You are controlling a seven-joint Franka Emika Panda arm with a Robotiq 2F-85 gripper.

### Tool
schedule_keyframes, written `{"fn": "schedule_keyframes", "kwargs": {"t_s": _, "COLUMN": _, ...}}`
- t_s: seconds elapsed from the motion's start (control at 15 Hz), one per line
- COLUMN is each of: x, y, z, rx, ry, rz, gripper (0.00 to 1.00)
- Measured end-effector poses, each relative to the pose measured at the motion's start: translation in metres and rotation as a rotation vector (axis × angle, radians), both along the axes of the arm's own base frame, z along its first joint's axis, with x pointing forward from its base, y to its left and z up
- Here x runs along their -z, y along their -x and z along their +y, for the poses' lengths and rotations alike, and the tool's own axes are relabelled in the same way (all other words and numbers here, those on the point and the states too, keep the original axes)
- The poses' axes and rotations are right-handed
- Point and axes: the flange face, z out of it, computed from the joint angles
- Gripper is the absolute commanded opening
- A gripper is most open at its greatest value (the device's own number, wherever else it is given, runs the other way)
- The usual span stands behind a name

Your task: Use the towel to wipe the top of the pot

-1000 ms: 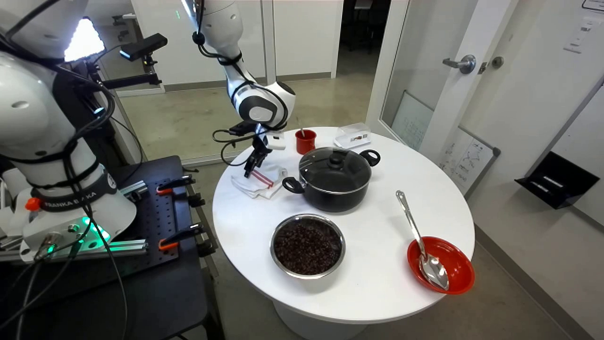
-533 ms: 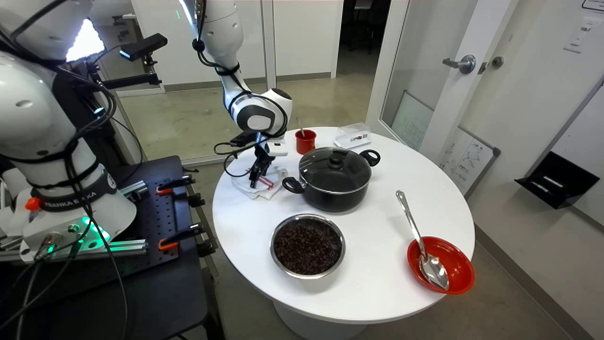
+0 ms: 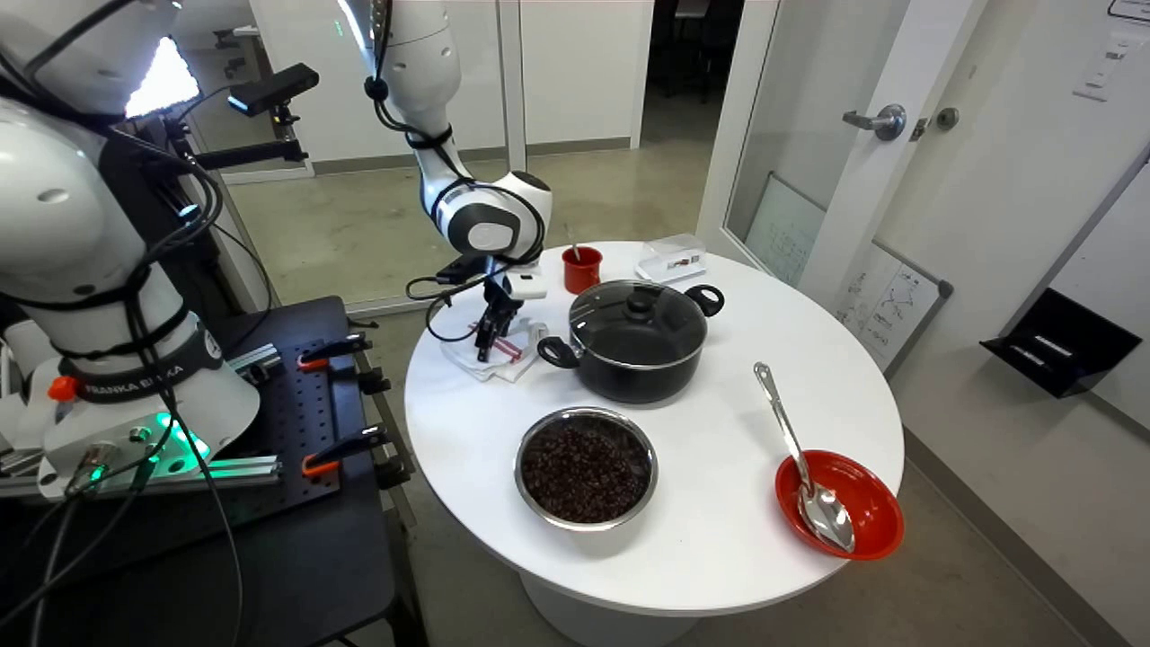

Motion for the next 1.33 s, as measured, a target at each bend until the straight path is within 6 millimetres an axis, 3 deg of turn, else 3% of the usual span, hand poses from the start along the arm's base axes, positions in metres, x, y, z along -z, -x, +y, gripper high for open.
{"fn": "schedule_keyframes", "kwargs": {"t_s": 0.67, "x": -0.007, "y": -0.012, "z": 0.010, "rx": -0.002, "ry": -0.022, "rz": -0.159, "gripper": 1.00}}
{"fn": "schedule_keyframes", "kwargs": {"t_s": 1.27, "x": -0.007, "y": -0.012, "z": 0.013, "rx": -0.005, "ry": -0.027, "rz": -0.169, "gripper": 1.00}}
{"fn": "schedule_keyframes", "kwargs": {"t_s": 1.33, "x": -0.008, "y": -0.012, "z": 0.013, "rx": -0.003, "ry": -0.028, "rz": -0.172, "gripper": 0.87}}
